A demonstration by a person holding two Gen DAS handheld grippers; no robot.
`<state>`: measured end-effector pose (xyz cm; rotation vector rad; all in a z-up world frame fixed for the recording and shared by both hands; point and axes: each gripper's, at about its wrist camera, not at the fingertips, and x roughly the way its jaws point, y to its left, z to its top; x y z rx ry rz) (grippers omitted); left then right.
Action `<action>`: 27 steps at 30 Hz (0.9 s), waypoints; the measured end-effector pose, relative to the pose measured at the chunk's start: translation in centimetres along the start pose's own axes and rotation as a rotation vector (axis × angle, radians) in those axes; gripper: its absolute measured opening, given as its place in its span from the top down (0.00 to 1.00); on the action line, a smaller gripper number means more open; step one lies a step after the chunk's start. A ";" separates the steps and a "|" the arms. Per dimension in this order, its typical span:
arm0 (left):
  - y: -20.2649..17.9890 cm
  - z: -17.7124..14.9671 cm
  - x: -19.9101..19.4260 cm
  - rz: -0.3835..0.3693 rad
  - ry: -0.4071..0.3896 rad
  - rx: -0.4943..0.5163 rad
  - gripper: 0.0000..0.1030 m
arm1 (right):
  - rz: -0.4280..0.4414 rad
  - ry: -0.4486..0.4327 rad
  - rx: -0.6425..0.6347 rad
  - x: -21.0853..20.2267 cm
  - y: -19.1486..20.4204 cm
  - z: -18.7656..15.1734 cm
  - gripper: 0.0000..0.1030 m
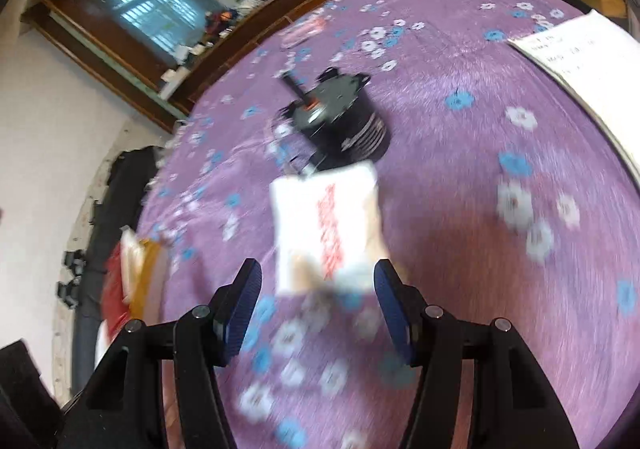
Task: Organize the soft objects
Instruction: 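Grasp the white red-printed packet with the right tool while the left tool closes on it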
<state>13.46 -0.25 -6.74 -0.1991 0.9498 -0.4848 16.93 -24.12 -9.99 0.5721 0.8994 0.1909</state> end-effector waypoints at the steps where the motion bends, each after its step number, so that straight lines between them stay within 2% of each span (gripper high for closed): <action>1: 0.2 0.2 0.3 -0.005 0.002 -0.006 0.22 | -0.017 0.004 -0.007 0.5 0.0 0.4 0.43; 4: 0.6 0.8 1.2 -0.018 0.011 -0.023 0.23 | -0.051 0.012 -0.041 1.7 0.2 0.7 0.43; 9: 0.5 2.1 2.7 -0.051 0.035 -0.034 0.23 | -0.148 -0.017 -0.188 1.8 2.2 -0.9 0.44; 10: 0.1 2.7 3.1 -0.052 0.034 -0.028 0.23 | -0.167 -0.022 -0.210 1.8 2.4 -1.1 0.48; 11: -0.3 3.3 3.4 -0.057 0.030 -0.023 0.23 | -0.205 -0.032 -0.236 1.8 2.7 -1.4 0.57; 12: -0.8 4.0 3.8 -0.077 0.027 -0.012 0.23 | -0.225 -0.036 -0.253 2.0 2.8 -1.5 0.60; 15: -1.8 6.0 6.0 -0.102 0.048 0.001 0.23 | -0.216 -0.037 -0.265 1.9 2.7 -1.6 0.71; 17: -2.1 6.7 7.4 -0.130 0.077 -0.009 0.25 | -0.186 -0.029 -0.242 1.5 2.3 -1.6 0.79; 19: -2.1 6.8 8.5 -0.148 0.105 -0.025 0.26 | -0.082 0.001 -0.188 0.6 1.6 -1.7 0.90; 21: -1.9 6.3 9.3 -0.171 0.138 -0.054 0.26 | -0.002 0.035 -0.140 -0.4 0.9 -2.3 0.91; 24: -1.8 5.4 10.4 -0.217 0.191 -0.095 0.31 | 0.066 0.074 -0.132 -1.7 0.7 -4.0 0.91; 27: -1.8 4.5 10.4 -0.266 0.210 -0.119 0.31 | 0.158 0.124 -0.129 -2.4 1.1 -5.7 0.91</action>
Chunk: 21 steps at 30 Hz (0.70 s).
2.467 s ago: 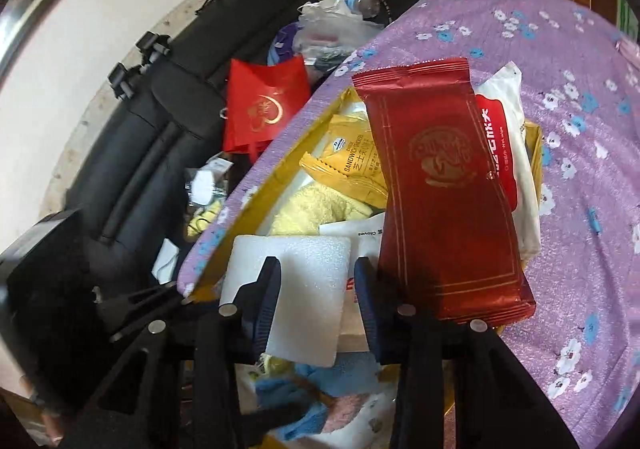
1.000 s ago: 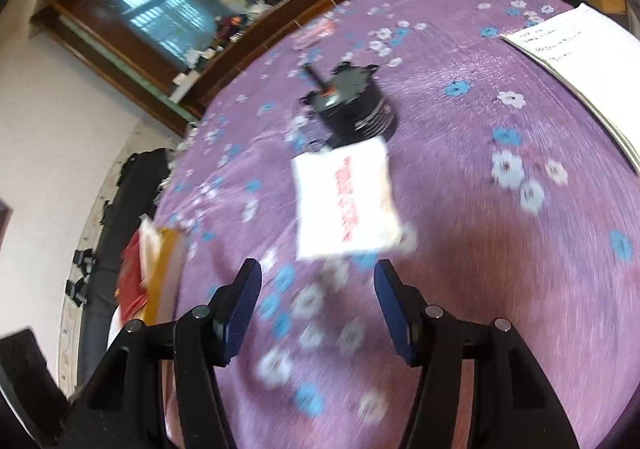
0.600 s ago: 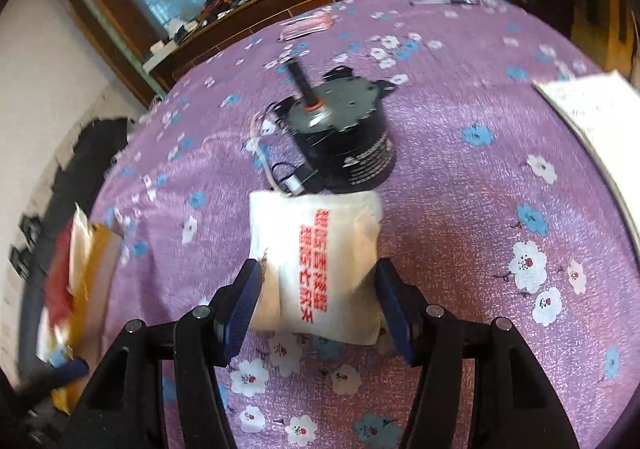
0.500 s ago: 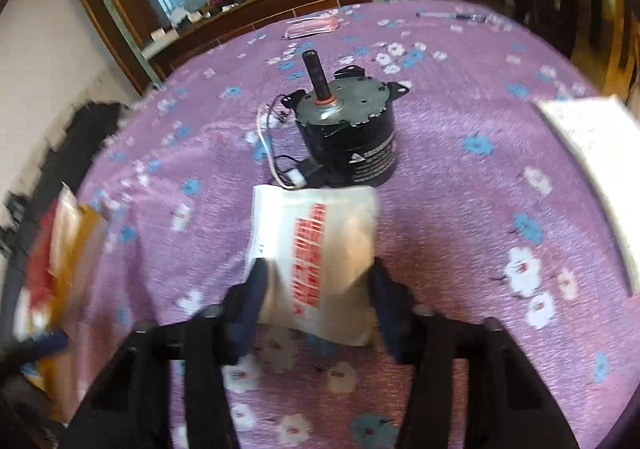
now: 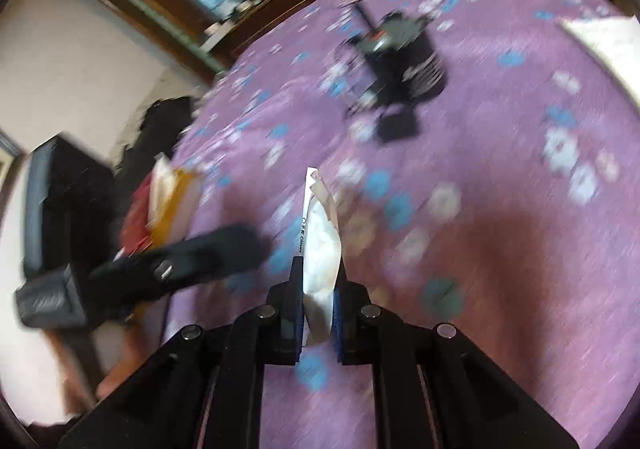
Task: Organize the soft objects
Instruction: 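Grasp the white red-printed packet with the right tool while the left tool closes on it, then lower the white packet into the foam tray and open both tools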
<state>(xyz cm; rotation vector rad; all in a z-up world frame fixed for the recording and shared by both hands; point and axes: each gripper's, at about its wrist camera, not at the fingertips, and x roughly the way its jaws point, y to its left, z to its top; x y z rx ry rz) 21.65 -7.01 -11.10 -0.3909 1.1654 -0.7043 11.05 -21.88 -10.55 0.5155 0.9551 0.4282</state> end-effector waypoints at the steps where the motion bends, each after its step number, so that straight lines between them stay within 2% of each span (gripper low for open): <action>1: 0.0 -0.4 -0.2 -0.007 0.000 0.000 0.31 | 0.032 0.014 -0.003 0.0 0.4 -0.5 0.91; 3: 0.2 -1.4 -0.5 -0.034 0.004 -0.004 0.30 | 0.088 0.035 -0.020 -0.1 1.2 -1.4 0.91; 4: 0.4 -1.7 -0.8 -0.048 0.009 -0.018 0.30 | 0.071 0.038 -0.039 -0.2 1.7 -1.8 0.91; 6: 0.6 -2.7 -1.7 -0.071 0.017 -0.029 0.38 | 0.092 0.054 -0.060 -0.1 2.6 -2.4 0.91; 7: 0.6 -3.1 -2.3 -0.067 0.011 -0.023 0.39 | 0.098 0.059 -0.066 -0.1 3.1 -2.5 0.91; 8: 0.5 -3.8 -3.2 -0.057 -0.003 -0.014 0.45 | 0.096 0.063 -0.084 0.0 3.8 -2.6 0.91; 9: 0.4 -4.4 -4.2 -0.049 -0.020 -0.013 0.51 | 0.100 0.067 -0.107 -0.1 4.6 -2.8 0.91; 12: 0.7 -5.8 -7.5 -0.038 -0.086 -0.026 0.56 | 0.118 0.071 -0.163 -0.2 6.8 -3.1 0.91; 16: 1.7 -7.4 -12.8 -0.005 -0.179 -0.053 0.56 | 0.164 0.081 -0.260 0.0 11.3 -4.2 0.91; 21: 4.0 -8.7 -19.7 0.089 -0.303 -0.101 0.56 | 0.244 0.111 -0.369 2.4 18.1 -4.6 0.91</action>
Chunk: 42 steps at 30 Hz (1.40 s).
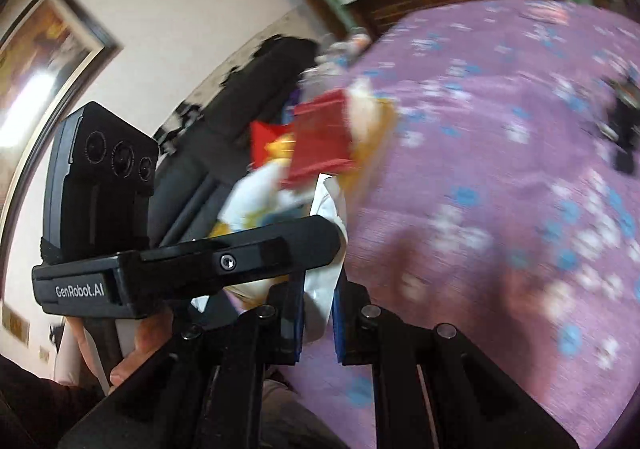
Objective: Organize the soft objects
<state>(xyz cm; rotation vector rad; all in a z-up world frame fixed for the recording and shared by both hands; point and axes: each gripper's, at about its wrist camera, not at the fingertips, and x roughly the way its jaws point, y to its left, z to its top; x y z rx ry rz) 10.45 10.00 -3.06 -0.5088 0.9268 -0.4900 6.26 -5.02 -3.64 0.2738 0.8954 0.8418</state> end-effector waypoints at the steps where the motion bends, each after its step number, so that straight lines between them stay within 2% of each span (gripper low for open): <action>1: 0.9 0.2 -1.2 0.019 -0.023 -0.008 0.56 | 0.018 0.007 -0.009 0.8 0.8 0.4 0.91; 3: 2.7 0.3 -2.8 0.040 -0.047 -0.033 0.56 | 0.045 0.038 -0.011 2.9 2.2 1.2 0.91; 6: 5.5 0.0 -3.7 0.043 -0.040 -0.081 0.56 | 0.043 0.082 0.010 5.2 3.3 1.0 0.91; 10: 7.7 0.0 -2.8 0.016 -0.007 -0.136 0.55 | -0.049 0.121 0.046 7.2 4.2 0.9 0.89; 15: 7.8 -0.1 -3.1 0.087 -0.017 -0.066 0.49 | -0.126 0.141 0.080 8.5 3.7 0.9 0.87; 19: 8.1 -0.6 -4.4 0.084 -0.048 -0.034 0.44 | -0.131 0.140 0.109 8.5 2.8 1.0 0.87; 22: 8.0 -1.1 -5.1 0.105 -0.086 -0.016 0.39 | -0.155 0.101 0.069 7.2 3.0 0.9 0.75; 25: 7.3 -1.7 -5.5 0.166 -0.124 0.034 0.39 | -0.183 0.054 0.068 5.8 3.1 0.3 0.51; 30: 5.6 -2.6 -6.2 0.310 -0.176 0.130 0.39 | -0.141 0.019 0.061 4.2 3.1 -0.7 0.50; 34: 4.3 -3.4 -6.2 0.446 -0.191 0.154 0.39 | -0.211 0.003 0.092 3.6 2.8 -1.2 0.50; 36: 3.4 -3.8 -6.3 0.484 -0.185 0.191 0.39 | -0.256 -0.026 0.096 2.7 3.0 -1.9 0.50; 39: 1.9 -4.2 -7.1 0.561 -0.202 0.208 0.39 | -0.269 -0.049 0.078 1.5 4.0 -2.5 0.50; 42: 0.8 -4.6 -8.0 0.633 -0.214 0.225 0.39 | -0.257 -0.093 0.049 0.2 5.6 -2.3 0.39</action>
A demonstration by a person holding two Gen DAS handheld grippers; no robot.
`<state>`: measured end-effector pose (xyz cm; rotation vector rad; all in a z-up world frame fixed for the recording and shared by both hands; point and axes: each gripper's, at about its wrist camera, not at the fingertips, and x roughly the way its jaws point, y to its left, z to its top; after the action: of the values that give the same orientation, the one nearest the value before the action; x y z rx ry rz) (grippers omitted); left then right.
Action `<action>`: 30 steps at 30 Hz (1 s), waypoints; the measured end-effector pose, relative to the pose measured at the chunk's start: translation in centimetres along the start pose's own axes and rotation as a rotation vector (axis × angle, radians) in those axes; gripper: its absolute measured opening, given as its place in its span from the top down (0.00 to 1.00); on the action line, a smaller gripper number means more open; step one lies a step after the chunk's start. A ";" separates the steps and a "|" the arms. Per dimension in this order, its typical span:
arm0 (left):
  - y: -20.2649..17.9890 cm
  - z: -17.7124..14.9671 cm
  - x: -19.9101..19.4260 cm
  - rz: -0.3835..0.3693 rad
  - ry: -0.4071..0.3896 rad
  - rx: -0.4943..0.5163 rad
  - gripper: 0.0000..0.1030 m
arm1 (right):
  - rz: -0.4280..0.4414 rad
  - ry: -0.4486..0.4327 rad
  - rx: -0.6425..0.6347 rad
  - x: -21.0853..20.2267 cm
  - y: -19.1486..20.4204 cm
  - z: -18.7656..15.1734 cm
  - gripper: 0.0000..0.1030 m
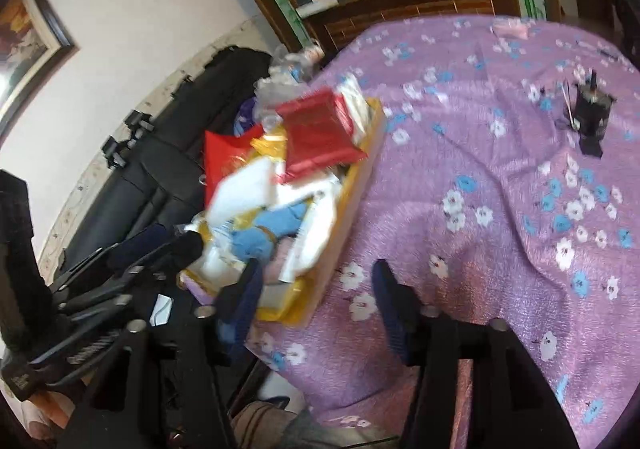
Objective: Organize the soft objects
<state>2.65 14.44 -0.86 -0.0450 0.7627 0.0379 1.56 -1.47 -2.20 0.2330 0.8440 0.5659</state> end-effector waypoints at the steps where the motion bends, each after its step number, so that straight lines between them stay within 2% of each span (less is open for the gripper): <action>1: 0.0 0.0 -0.5 0.006 -0.004 0.001 0.39 | 0.004 -0.017 -0.009 -0.4 0.3 0.2 0.34; 4: 0.5 0.0 -2.0 0.051 -0.021 0.002 0.39 | -0.019 -0.054 -0.073 -1.2 2.1 1.2 0.29; 6: 1.1 -0.3 -2.6 0.055 -0.019 -0.011 0.39 | -0.050 -0.069 -0.091 -1.2 2.9 1.7 0.28; 9: 1.8 -0.7 -2.9 0.100 -0.033 -0.028 0.39 | -0.045 -0.095 -0.049 -0.9 3.1 1.1 0.28; 12: 2.0 -0.8 -2.9 0.147 -0.044 -0.021 0.39 | -0.082 -0.123 -0.004 -0.5 3.1 -0.7 0.28; 18: 3.2 -1.2 -2.7 0.148 -0.031 -0.057 0.39 | -0.118 -0.106 -0.080 0.1 4.8 -1.4 0.28; 30: 3.7 -1.4 -2.2 0.159 -0.014 -0.060 0.39 | -0.124 -0.086 -0.064 0.9 4.8 -1.8 0.28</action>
<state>-0.08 17.98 -0.51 -0.0408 0.7502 0.2117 -1.16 2.96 -1.97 0.1442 0.7507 0.4631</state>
